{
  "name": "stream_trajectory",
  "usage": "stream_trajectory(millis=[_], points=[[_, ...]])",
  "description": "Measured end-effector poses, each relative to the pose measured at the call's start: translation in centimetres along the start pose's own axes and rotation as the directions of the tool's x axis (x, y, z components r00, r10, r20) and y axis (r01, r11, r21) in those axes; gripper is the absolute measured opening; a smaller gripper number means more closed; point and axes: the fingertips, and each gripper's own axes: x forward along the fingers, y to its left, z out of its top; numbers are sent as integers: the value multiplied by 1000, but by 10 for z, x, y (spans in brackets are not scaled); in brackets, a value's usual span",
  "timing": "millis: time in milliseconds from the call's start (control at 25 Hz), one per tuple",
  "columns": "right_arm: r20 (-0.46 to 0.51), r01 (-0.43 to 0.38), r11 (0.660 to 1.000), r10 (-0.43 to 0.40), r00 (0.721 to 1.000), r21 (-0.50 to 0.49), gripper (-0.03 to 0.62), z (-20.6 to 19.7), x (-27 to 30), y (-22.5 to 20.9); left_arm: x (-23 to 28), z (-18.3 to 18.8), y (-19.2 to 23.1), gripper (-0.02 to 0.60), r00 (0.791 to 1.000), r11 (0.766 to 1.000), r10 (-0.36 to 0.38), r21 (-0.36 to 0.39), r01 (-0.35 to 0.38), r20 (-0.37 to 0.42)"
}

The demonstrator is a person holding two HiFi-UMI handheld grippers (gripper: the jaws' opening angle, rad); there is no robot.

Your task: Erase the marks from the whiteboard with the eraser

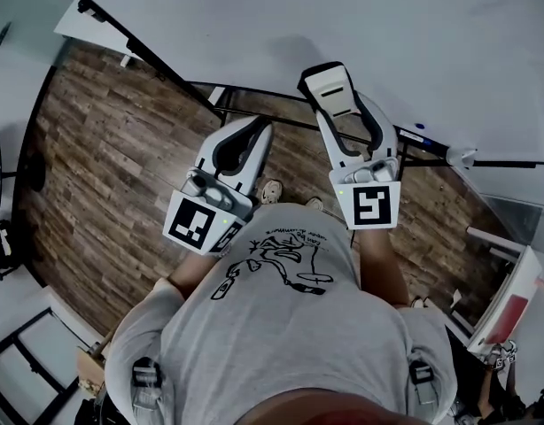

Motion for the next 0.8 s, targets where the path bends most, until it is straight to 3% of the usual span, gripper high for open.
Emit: stream_trajectory(millis=[280, 800], points=[[53, 58, 995, -62, 997, 86, 235, 16, -58, -38, 26, -1, -37, 40, 998, 998, -68, 0, 68, -1], [84, 132, 985, -142, 986, 113, 235, 20, -139, -81, 63, -7, -88, 40, 985, 985, -171, -3, 171, -12]])
